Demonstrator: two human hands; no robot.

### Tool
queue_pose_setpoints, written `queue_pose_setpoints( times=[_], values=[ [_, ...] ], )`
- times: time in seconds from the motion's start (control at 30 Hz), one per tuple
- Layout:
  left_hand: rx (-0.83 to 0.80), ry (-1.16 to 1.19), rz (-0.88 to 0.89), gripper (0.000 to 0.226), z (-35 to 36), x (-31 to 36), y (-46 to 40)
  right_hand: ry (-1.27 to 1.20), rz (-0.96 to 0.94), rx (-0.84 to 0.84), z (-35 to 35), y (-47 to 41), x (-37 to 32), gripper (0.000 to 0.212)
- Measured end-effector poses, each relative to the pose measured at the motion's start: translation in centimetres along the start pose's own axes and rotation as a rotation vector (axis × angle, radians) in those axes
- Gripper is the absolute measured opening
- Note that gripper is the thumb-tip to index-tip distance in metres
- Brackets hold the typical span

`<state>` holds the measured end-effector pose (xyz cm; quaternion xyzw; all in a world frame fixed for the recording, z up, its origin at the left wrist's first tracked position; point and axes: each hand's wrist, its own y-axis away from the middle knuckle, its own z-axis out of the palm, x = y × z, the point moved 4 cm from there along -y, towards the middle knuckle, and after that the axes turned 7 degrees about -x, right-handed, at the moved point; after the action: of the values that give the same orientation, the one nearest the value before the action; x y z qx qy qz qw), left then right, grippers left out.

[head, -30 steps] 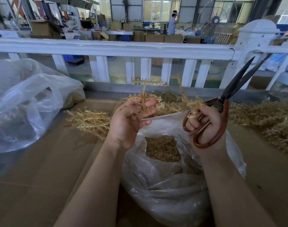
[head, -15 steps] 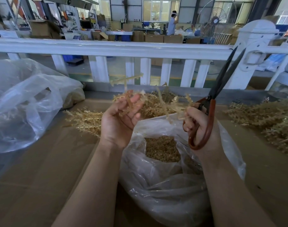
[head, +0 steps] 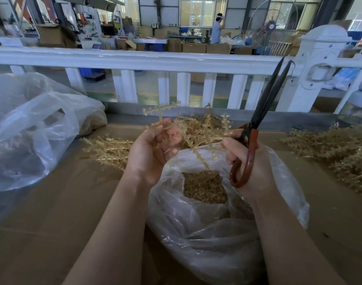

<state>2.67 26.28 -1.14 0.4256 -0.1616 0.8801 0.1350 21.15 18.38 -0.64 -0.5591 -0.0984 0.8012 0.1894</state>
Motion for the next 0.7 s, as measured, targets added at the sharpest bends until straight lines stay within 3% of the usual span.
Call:
queue_pose_setpoints(
  times=[0.13,0.4,0.63,0.7],
  values=[
    [-0.073,-0.141,-0.079,0.034,0.8,-0.6,0.1,0.015,-0.002,0.009,0.1,0.0,0.1,0.012],
    [-0.229,-0.245,-0.2,0.082,2.0,-1.6,0.2,0.034,0.006,0.003,0.2,0.1,0.1,0.013],
    [-0.365,-0.242,-0.182,0.097,2.5,-1.5,0.6,0.027,0.003,0.018,0.2,0.0,-0.1,0.019],
    [-0.426,-0.243,-0.165,0.088,2.6,-1.4,0.8,0.042,-0.003,0.03,0.2,0.0,-0.2,0.02]
  ],
)
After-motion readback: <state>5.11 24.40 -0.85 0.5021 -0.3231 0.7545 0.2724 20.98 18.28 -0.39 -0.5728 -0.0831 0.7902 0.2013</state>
